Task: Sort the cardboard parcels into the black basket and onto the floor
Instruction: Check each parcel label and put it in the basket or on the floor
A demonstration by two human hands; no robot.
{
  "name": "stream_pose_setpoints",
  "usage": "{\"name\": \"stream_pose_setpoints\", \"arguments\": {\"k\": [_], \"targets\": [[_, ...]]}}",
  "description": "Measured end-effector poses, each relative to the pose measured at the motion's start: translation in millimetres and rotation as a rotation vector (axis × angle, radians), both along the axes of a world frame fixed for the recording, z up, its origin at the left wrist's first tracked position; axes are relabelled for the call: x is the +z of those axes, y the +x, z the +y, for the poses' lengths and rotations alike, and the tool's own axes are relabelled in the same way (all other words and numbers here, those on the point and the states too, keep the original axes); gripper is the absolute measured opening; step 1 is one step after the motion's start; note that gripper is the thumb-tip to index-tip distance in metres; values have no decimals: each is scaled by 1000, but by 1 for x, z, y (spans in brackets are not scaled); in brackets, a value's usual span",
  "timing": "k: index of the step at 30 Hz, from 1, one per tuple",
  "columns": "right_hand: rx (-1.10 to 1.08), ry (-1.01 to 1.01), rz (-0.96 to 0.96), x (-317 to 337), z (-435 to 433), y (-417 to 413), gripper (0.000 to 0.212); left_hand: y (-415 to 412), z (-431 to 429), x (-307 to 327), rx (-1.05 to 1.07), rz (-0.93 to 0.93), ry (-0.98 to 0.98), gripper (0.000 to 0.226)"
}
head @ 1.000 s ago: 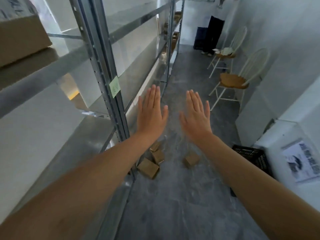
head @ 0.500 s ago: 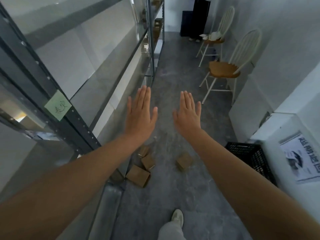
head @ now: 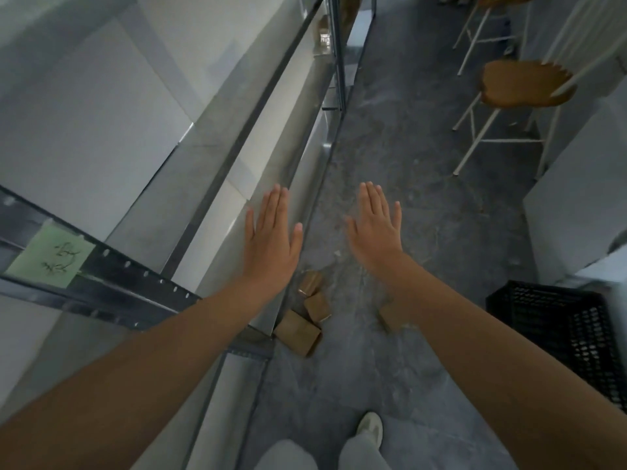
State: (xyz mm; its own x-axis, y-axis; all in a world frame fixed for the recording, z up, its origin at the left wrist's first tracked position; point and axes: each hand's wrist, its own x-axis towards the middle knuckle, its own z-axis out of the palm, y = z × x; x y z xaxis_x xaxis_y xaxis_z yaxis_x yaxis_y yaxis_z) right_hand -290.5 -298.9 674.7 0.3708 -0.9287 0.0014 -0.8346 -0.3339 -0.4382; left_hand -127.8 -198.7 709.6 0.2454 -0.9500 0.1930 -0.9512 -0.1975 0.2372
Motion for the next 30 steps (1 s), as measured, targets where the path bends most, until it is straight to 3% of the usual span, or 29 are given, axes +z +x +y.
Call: {"name": "stream_pose_setpoints", "arguments": {"k": [17, 24, 30], "targets": [[-211, 83, 187, -47, -118, -122, 65, -102, -157, -77, -105, 150, 99, 62], [-144, 163, 278, -90, -181, -125, 67, -94, -229, -128, -129, 116, 202, 61], [-58, 223, 300, -138, -209, -128, 67, -89, -261, -183, 20, 167, 263, 60]]}}
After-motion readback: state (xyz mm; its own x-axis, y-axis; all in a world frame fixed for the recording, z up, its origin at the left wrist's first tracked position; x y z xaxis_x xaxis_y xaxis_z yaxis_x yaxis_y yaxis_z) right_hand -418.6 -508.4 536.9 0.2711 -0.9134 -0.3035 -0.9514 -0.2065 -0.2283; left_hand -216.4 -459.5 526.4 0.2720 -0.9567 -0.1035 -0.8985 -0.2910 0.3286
